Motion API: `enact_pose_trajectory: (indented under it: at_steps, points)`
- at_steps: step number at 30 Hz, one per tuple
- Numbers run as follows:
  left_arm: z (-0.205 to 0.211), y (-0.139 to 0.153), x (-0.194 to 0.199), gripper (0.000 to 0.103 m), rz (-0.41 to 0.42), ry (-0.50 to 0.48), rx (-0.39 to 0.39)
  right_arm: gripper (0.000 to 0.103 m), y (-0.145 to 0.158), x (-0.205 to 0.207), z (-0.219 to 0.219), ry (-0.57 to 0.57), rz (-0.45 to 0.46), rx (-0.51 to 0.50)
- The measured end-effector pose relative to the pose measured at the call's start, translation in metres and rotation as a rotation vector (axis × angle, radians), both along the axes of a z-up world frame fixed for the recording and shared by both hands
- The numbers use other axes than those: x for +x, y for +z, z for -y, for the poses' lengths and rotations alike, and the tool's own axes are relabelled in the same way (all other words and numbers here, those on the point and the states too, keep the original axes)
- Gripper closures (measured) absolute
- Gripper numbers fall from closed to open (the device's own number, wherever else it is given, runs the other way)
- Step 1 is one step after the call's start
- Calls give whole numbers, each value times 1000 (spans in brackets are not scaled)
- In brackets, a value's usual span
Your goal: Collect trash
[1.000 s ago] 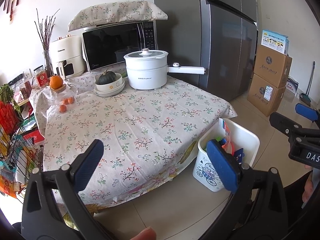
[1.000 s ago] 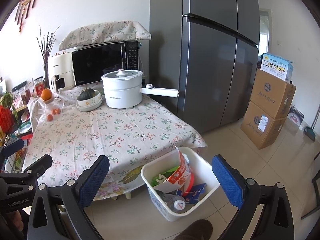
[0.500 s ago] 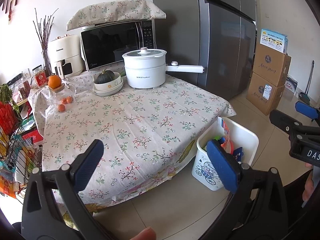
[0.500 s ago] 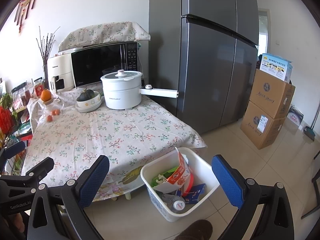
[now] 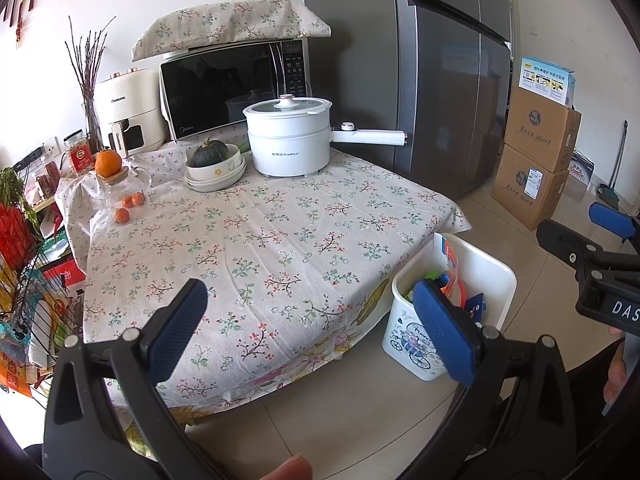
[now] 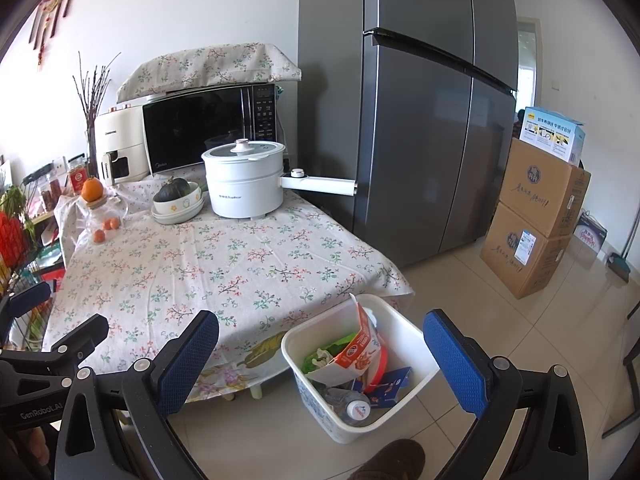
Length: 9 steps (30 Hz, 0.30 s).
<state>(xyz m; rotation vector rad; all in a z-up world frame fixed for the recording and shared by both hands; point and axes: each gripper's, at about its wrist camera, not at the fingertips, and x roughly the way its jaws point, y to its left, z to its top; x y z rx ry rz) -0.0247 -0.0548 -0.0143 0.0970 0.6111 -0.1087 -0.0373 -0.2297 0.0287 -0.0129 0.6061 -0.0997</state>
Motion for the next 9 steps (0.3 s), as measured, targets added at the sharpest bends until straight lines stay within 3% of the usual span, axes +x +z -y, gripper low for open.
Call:
enact_pose_trajectory:
  at_steps: [9]
  points:
    - [2, -2, 1, 1, -11, -16, -3, 0, -1, 0, 0, 1, -3, -1]
